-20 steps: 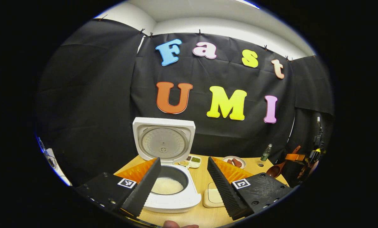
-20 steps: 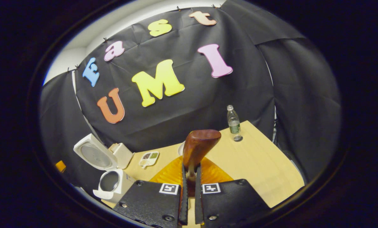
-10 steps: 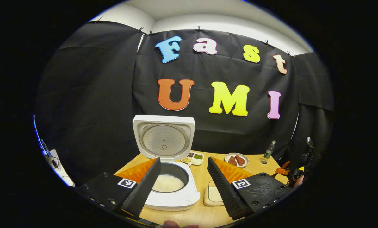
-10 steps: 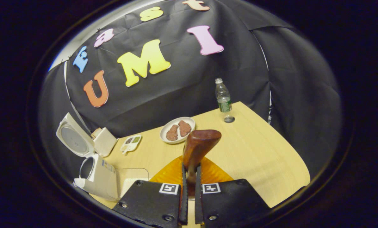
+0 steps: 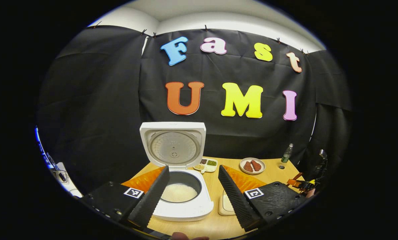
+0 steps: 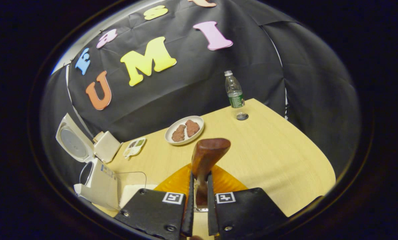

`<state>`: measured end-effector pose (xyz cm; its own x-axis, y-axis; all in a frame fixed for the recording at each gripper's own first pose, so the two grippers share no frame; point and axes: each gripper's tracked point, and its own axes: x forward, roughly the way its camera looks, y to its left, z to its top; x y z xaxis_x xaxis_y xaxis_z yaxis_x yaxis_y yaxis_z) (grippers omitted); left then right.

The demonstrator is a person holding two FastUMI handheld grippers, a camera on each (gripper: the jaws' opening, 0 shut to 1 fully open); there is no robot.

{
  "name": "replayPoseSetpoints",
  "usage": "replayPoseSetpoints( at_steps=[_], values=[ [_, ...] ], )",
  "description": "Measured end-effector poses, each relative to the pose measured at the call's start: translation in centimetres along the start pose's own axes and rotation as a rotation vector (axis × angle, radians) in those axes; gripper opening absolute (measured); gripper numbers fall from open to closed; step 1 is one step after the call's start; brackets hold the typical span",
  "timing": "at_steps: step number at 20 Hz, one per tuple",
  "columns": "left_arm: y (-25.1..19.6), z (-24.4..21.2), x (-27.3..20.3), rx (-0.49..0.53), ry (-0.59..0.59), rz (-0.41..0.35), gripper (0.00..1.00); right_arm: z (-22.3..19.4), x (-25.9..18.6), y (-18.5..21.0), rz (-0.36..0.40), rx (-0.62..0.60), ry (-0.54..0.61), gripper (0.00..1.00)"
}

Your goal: Close the left gripper, press the button to open the rice cooker; take a wooden spoon from the chopstick holder with the right hand, scoop a spoonful of rice and pour it into the rice cooker, then put the wooden spoon back into the chopstick holder.

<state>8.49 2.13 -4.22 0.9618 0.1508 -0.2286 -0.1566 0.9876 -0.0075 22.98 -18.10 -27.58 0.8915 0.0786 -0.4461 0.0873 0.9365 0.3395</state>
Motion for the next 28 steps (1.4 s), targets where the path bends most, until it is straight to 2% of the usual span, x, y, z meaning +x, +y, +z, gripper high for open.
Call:
replayPoseSetpoints(
  at_steps=[1,2,6,8,12,16,20,24,28],
  values=[
    [0.0,0.2,0.0,0.002,-0.008,-0.001,0.95,0.1,0.1,-0.1,-0.004,-0.013,-0.002,0.27],
    [0.2,0.5,0.3,0.005,-0.015,0.002,0.94,0.2,-0.2,-0.4,-0.009,-0.024,-0.002,0.41],
    [0.8,2.0,1.2,-0.006,-0.059,-0.002,0.95,2.4,-2.0,-1.7,-0.071,-0.071,-0.033,0.79],
    [1.5,2.6,1.7,0.008,-0.08,0.007,0.95,3.8,-3.8,-2.1,-0.092,-0.082,-0.059,0.84],
    [2.1,4.8,3.3,-0.02,-0.112,-0.017,0.94,8.0,-8.5,-2.0,-0.128,-0.108,-0.142,0.83],
    [3.3,8.3,5.6,-0.032,-0.174,-0.032,0.94,11.3,-13.7,-1.0,-0.175,-0.16,-0.226,0.99],
    [4.4,10.8,9.0,-0.026,-0.188,-0.033,0.94,13.3,-18.0,0.7,-0.216,-0.226,-0.304,0.99],
    [6.2,11.6,13.2,-0.014,-0.15,0.008,0.94,14.1,-21.6,2.6,-0.237,-0.257,-0.355,0.99],
    [8.8,10.8,18.5,-0.024,-0.069,0.056,0.94,14.1,-24.0,1.8,-0.295,-0.28,-0.384,1.0]
  ],
)
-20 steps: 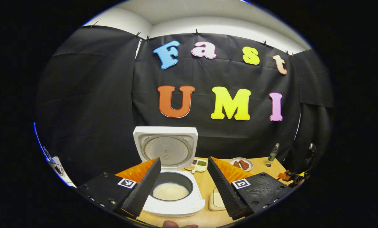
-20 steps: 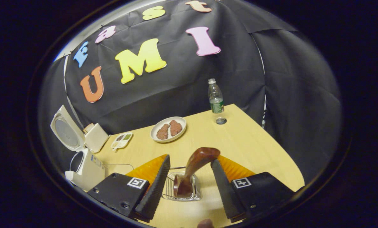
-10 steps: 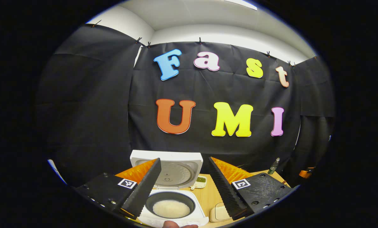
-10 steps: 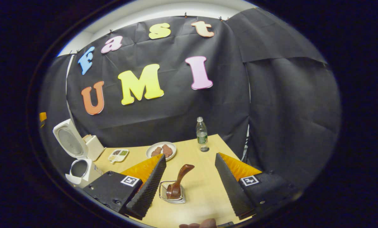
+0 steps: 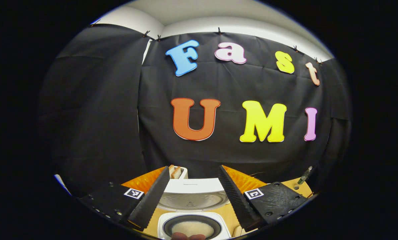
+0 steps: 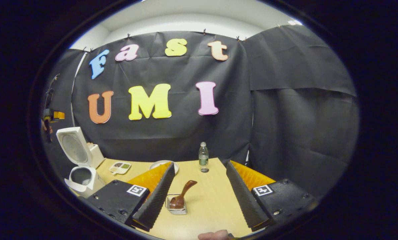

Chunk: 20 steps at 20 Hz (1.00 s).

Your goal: Close the left gripper, press the button to open the rice cooker; take a wooden spoon from the chopstick holder with the right hand, scoop a spoonful of rice and pour it into the rice cooker, then put the wooden spoon back into the chopstick holder.

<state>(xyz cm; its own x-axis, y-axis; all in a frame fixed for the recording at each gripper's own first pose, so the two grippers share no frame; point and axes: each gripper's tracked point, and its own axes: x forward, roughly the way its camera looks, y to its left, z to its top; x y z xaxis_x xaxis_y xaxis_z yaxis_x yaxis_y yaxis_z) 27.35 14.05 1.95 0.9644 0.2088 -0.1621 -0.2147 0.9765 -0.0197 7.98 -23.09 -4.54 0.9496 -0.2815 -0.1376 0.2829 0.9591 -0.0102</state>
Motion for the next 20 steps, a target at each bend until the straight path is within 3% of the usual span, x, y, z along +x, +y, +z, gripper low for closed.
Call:
replayPoseSetpoints(
  at_steps=[5,10,15,20],
  values=[
    [1.4,-2.2,4.6,-0.015,0.11,0.017,0.94,-1.1,-2.2,-2.6,-0.083,-0.001,0.021,1.0],
    [1.6,-4.7,5.9,-0.03,0.22,0.0,0.98,-2.0,-2.4,-2.4,-0.095,0.013,0.043,1.0],
    [0.9,-5.8,3.1,0.007,0.272,-0.024,0.97,-2.1,-1.0,0.9,-0.002,0.015,0.05,1.0],
    [0.5,-9.3,-3.1,0.0,0.334,-0.016,0.97,-2.7,-0.1,4.2,0.097,0.002,0.058,1.0]
  ],
)
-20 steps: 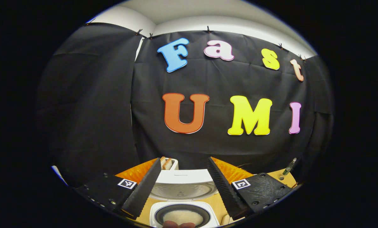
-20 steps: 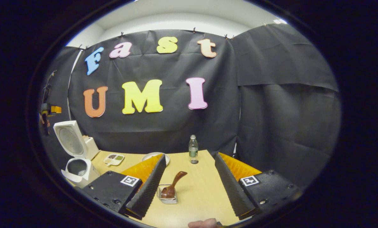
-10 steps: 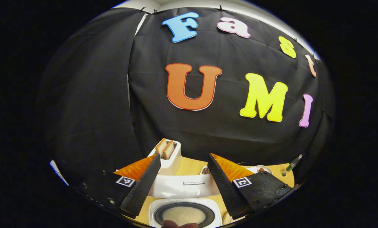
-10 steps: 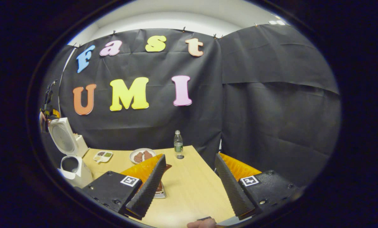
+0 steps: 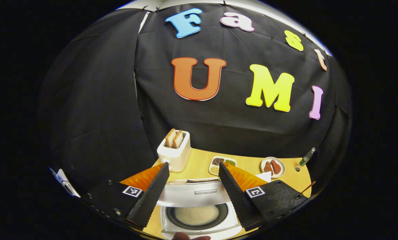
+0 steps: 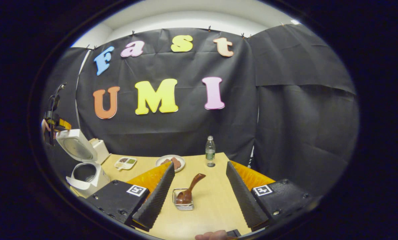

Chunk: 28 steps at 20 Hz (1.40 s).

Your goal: Close the left gripper, press the button to open the rice cooker; take a wooden spoon from the chopstick holder with the right hand, scoop a spoonful of rice and pour it into the rice cooker, then put the wooden spoon back into the chopstick holder.

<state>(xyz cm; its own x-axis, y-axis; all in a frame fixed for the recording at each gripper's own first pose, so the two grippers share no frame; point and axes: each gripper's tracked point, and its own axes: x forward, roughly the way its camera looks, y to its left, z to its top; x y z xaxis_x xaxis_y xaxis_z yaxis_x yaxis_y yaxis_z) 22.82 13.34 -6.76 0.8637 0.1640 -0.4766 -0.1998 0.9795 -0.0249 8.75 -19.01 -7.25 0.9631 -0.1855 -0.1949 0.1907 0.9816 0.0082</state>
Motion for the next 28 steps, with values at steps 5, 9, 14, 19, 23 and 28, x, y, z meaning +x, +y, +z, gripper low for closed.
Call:
replayPoseSetpoints(
  at_steps=[5,9,14,19,23,28],
  values=[
    [-2.1,-8.9,-3.5,-0.024,0.131,-0.044,0.96,-1.2,0.2,2.5,0.076,-0.002,0.032,1.0],
    [-2.2,-13.9,-3.9,-0.072,0.231,-0.047,0.96,-2.0,0.2,3.1,0.104,0.008,0.055,1.0],
    [-2.2,-17.7,-3.1,-0.091,0.318,-0.039,0.96,-2.5,0.7,2.7,0.109,0.025,0.074,1.0],
    [-1.9,-19.0,-3.4,-0.077,0.36,-0.027,0.96,-2.6,0.9,2.6,0.109,0.02,0.075,1.0],
    [-1.9,-19.9,-3.1,-0.047,0.386,-0.017,0.96,-3.0,1.5,3.1,0.13,0.027,0.086,0.99],
    [-1.7,-20.7,-2.8,-0.017,0.389,0.013,0.97,-3.1,2.5,3.4,0.148,0.035,0.09,1.0]
  ],
)
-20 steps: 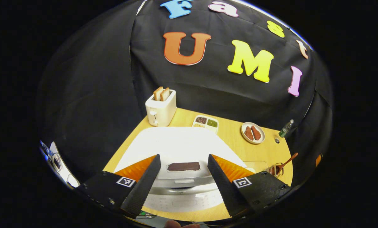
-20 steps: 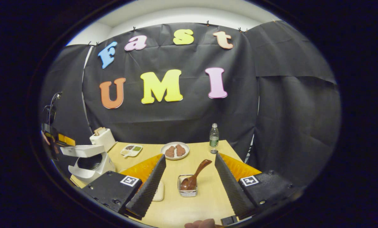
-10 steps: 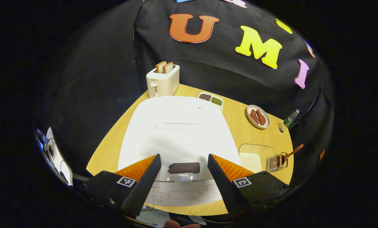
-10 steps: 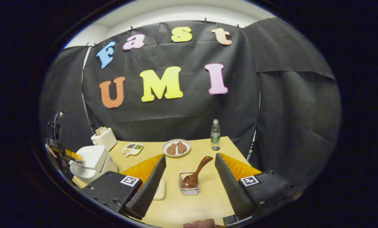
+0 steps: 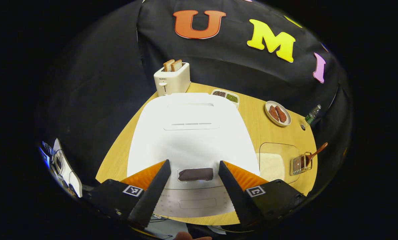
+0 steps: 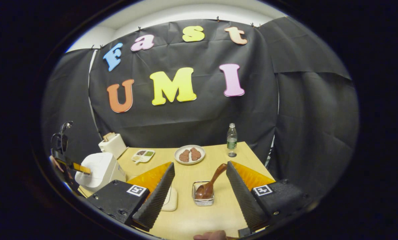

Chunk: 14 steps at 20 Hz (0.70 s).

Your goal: Close the left gripper, press the button to open the rice cooker; take a wooden spoon from the chopstick holder with the right hand, scoop a spoonful of rice and pour it into the rice cooker, then put the wooden spoon back into the chopstick holder.

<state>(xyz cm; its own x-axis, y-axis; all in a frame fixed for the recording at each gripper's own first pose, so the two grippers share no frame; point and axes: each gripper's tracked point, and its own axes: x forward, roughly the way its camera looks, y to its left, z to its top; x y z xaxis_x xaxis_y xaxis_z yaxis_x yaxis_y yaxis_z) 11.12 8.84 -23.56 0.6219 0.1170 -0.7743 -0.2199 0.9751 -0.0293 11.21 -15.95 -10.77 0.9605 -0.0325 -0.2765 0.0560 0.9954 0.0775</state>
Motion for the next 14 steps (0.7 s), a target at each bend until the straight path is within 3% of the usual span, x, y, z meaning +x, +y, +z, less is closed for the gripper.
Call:
replayPoseSetpoints(
  at_steps=[9,14],
  values=[
    [0.1,0.7,0.0,0.028,-0.062,0.023,0.96,0.2,3.2,0.4,0.068,0.028,0.009,0.99],
    [0.7,4.7,-2.0,-0.029,-0.193,0.052,0.94,1.3,4.0,-0.2,0.095,0.01,-0.011,1.0]
  ],
)
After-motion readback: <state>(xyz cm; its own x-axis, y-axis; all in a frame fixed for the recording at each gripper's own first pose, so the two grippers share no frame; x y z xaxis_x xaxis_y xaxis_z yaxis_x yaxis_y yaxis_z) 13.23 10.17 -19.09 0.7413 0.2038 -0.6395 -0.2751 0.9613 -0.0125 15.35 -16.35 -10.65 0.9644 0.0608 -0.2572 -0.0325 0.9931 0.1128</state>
